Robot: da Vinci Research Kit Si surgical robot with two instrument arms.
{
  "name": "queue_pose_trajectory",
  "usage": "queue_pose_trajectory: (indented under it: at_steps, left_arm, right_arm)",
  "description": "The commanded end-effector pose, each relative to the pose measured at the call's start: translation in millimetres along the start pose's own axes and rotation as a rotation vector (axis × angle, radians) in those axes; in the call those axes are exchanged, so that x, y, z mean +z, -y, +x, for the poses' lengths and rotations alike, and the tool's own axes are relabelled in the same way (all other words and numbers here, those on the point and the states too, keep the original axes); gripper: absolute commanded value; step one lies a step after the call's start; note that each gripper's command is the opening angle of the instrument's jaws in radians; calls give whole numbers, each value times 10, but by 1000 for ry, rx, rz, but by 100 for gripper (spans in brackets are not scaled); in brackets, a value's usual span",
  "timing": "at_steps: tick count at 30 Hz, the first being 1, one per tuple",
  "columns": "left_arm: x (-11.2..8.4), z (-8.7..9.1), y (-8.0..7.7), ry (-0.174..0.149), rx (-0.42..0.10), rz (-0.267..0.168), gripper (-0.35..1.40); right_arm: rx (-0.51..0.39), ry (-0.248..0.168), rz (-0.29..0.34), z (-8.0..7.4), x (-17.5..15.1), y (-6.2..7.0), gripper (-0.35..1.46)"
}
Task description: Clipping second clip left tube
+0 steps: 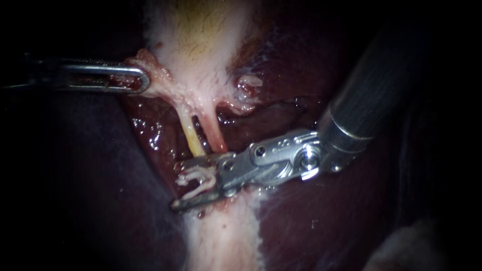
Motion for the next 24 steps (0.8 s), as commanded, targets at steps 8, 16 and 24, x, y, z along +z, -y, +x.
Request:
queue_pose_trajectory:
  at_steps: [8, 16, 24]
  left_arm:
    - [0, 0, 2, 0, 0, -1, -35]
    - [-3, 1, 2, 1, -1, -2, -35]
    - [-3, 2, 2, 1, -1, -2, -35]
  right_arm:
    - [4, -6, 7, 9, -10, 6, 46]
    - [8, -11, 1, 11, -40, 10, 46]
    - [11, -15, -13, 3, -69, 8, 45]
